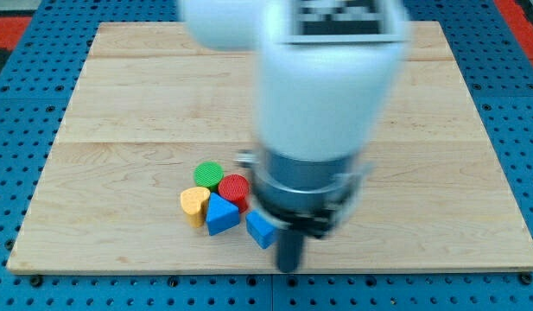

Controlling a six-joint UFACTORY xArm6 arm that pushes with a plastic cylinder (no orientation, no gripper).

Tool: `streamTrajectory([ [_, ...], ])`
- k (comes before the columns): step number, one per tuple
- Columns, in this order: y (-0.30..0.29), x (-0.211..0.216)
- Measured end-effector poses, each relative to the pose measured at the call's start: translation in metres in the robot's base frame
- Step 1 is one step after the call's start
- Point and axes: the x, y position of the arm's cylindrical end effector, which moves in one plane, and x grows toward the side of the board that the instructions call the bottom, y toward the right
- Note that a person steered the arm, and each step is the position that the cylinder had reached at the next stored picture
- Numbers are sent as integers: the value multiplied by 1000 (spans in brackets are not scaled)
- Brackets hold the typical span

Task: Slide the red circle along with the blue triangle to the top left of the blue cube

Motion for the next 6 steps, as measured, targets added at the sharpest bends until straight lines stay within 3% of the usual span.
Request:
streamTrajectory([
  [2,-42,-67],
  [4,-7,7],
  [5,-94,-2],
  [6,-98,-33],
])
